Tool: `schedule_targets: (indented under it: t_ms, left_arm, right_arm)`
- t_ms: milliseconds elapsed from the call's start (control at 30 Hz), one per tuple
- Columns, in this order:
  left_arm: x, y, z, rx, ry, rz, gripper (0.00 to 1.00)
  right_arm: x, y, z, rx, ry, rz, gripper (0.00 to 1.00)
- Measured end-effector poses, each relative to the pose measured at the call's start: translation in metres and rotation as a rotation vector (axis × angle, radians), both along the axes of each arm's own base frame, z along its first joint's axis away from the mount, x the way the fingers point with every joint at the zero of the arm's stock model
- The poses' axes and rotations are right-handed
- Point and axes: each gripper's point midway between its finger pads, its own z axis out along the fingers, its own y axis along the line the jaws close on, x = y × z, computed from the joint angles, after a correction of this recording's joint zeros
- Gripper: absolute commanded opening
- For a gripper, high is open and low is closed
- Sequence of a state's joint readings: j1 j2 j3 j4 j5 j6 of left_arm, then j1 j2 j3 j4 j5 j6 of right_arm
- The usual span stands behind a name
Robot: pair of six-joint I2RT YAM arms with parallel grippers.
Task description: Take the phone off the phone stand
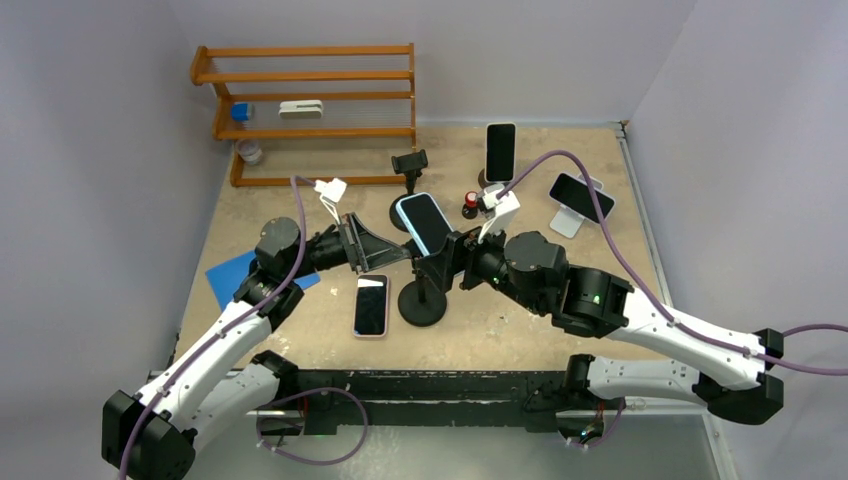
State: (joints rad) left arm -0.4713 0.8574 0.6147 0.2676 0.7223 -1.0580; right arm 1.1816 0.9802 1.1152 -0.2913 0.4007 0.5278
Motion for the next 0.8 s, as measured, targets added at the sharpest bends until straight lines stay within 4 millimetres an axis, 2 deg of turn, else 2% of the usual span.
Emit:
schedule_targets:
  t_ms: [233,533,667,800]
  left_arm:
    - [-0.001,0.0,-0.001,0.008,0.009,-0.007,0.39]
    - [-0.005,0.002,-0.016,0.056,0.064,-0.011,0.6]
    - [-0.007,0.004,-0.01,0.061,0.054,-0.006,0.65]
    - [-0.011,0.009,0.008,0.062,-0.001,0.014,0.68]
  right_arm:
    - [0.0,0.0,0.007,0.015,-0.014,0.003,0.0]
    - [0.0,-0.001,0.011,0.017,-0.023,0.008,0.0]
    - [0.0,-0.002,0.012,0.013,-0.032,0.011,0.0]
    - [-0.001,-0.005,0.018,0.018,-0.052,0.016,0.0]
